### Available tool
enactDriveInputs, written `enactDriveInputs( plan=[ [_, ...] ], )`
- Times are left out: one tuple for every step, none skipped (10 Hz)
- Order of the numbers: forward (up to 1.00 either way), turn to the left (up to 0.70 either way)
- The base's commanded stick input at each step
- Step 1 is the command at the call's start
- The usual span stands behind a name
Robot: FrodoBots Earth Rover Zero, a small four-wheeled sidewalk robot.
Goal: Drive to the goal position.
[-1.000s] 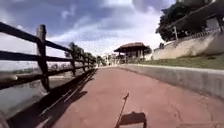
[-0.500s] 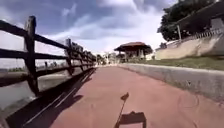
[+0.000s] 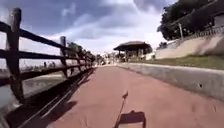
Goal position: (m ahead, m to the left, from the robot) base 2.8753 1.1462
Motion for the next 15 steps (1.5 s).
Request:
enactDriveInputs(
  plan=[
    [0.7, -0.06],
    [0.7, -0.06],
    [0.7, -0.06],
    [0.7, -0.06],
    [0.7, -0.06],
    [0.7, -0.06],
    [0.7, -0.04],
    [0.7, 0.08],
    [0.7, 0.29],
    [0.7, 0.29],
    [0.7, 0.29],
    [0.7, 0.29],
    [0.7, 0.29],
    [0.7, 0.29],
    [0.7, 0.29]
  ],
)
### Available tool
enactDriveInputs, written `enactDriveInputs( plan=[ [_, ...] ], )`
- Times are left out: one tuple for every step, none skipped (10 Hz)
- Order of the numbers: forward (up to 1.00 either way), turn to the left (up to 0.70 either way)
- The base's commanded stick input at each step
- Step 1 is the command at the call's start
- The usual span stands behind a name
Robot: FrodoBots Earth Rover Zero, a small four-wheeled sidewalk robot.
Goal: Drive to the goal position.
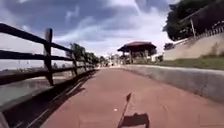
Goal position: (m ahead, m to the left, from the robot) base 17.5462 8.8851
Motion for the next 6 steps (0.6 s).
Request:
enactDriveInputs(
  plan=[
    [0.7, 0.29],
    [0.7, 0.29],
    [0.7, 0.29],
    [0.7, 0.29],
    [0.7, 0.11],
    [0.7, -0.06]
  ],
)
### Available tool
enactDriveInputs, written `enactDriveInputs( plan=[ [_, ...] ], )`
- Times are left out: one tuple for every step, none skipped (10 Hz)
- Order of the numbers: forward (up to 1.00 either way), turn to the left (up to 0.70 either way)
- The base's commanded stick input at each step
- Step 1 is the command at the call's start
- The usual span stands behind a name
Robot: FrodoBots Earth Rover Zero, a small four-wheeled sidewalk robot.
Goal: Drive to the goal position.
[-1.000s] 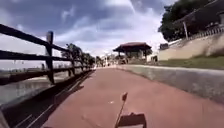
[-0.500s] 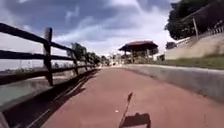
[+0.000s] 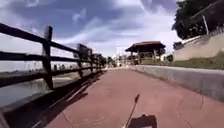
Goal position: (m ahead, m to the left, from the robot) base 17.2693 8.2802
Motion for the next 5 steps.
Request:
enactDriveInputs(
  plan=[
    [0.7, -0.06],
    [0.7, -0.06],
    [0.7, -0.06],
    [0.7, -0.06],
    [0.7, -0.06]
  ],
)
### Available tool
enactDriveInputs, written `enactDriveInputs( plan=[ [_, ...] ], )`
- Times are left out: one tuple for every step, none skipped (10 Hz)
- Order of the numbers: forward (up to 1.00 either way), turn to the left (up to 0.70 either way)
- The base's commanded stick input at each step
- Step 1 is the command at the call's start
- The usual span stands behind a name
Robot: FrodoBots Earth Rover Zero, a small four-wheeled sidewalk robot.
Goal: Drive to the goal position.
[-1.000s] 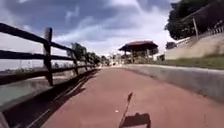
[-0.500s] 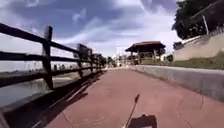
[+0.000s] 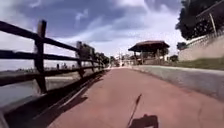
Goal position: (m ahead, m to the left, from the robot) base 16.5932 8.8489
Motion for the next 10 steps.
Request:
enactDriveInputs(
  plan=[
    [0.7, -0.06],
    [0.7, -0.06],
    [0.7, -0.06],
    [0.7, -0.06],
    [0.7, -0.06],
    [0.7, -0.06],
    [0.7, 0.19],
    [0.7, 0.06],
    [0.7, -0.06],
    [0.7, -0.06]
  ],
)
